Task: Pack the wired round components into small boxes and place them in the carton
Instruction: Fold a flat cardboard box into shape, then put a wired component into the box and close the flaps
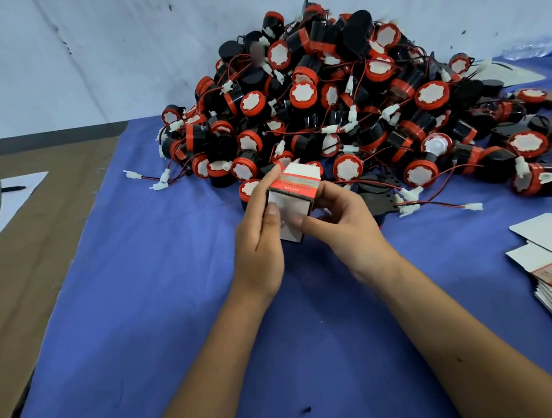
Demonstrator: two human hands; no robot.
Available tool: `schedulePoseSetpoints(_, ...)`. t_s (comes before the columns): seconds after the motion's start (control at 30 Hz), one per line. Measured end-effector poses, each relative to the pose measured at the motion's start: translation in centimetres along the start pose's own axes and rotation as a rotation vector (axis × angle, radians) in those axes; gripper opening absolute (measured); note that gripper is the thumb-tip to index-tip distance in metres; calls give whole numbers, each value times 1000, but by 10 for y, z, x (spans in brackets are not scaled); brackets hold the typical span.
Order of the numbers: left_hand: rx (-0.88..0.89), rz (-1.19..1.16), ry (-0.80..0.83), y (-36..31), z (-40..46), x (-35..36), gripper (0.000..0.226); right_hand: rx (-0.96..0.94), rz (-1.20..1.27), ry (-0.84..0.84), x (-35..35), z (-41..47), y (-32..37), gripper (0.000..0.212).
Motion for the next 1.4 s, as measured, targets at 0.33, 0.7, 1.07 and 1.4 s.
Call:
schedulePoseSetpoints(0.33, -50, -143, -54, -5, -3, 12, 46, -99, -219, -78, 8, -4, 4, 46)
schedulePoseSetpoints(0.7, -240, -216, -189, 16, 6, -13, 39, -202, -648, 85, 23, -9, 19, 20)
schedulePoseSetpoints(1.07, -267, 354, -331, 24, 11, -46, 19, -489, -731, -262, 22, -6, 19, 23)
schedulePoseSetpoints(1.4, -280, 562, -277, 31, 10, -46, 23, 107, -1308, -166, -4, 72, -11, 82)
Point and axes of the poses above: each hand's wrist, its own z-axis towards the middle knuckle, its own x-axis out of the palm, y = z × x, the point moved 3 cm from there along z, towards the middle knuckle, and after that the axes turned 2 degrees about x, right-handed, at the moved point
